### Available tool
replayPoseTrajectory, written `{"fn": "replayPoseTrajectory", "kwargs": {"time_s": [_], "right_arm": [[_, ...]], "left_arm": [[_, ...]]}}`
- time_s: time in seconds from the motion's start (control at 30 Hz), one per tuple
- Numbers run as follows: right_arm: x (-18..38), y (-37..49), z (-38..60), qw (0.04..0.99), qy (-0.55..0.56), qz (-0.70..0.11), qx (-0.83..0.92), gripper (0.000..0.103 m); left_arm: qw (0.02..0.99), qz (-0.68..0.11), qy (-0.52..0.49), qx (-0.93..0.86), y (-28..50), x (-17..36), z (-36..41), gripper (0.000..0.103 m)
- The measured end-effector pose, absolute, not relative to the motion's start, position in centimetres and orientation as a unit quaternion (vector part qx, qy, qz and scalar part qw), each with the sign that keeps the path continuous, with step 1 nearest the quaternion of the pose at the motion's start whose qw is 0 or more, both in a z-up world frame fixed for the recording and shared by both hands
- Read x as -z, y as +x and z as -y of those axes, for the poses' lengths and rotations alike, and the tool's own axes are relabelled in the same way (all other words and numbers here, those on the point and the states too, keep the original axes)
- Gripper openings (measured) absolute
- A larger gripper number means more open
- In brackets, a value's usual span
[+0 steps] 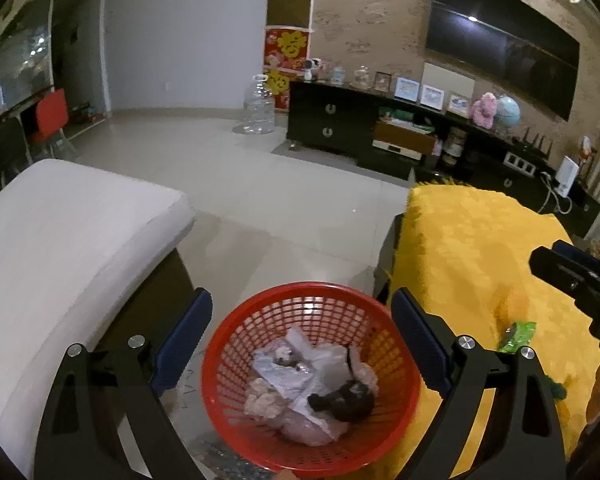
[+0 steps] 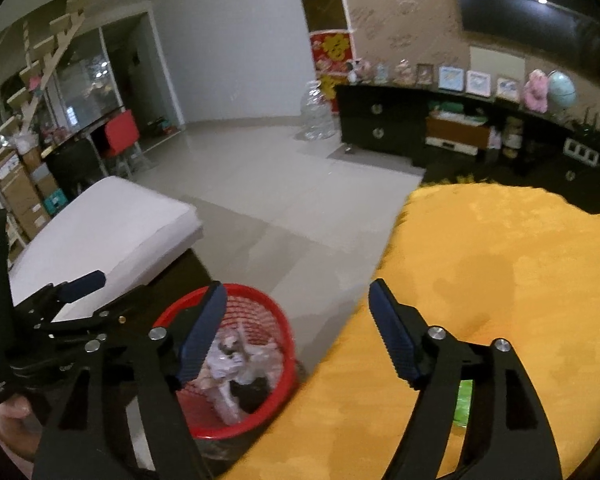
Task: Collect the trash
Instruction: 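Move both open tools back over the remaining trash on the table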
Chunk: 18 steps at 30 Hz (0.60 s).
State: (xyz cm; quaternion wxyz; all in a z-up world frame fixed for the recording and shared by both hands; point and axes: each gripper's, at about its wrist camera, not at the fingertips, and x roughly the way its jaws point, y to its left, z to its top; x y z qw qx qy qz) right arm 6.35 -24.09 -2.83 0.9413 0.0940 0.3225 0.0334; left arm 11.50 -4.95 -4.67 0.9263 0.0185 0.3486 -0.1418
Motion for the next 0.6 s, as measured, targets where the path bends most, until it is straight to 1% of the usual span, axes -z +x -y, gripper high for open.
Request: {"fn": "replayPoseTrajectory", "kwargs": {"time_s": [0.33, 0.6], "right_arm": [[2.3, 2.2, 30.5, 0.945, 0.1, -0.306, 0.053, 0.075], [4.0, -2.8, 34.8, 0.931, 0.14, -0.315, 0.118, 0.075]], "left_arm": [[0.921, -0.344, 0.037, 0.179, 10.2, 4.6, 8.2, 0.088], [0.909, -0.346, 0.071, 0.222, 8.3, 5.6, 12.8, 0.088]]}}
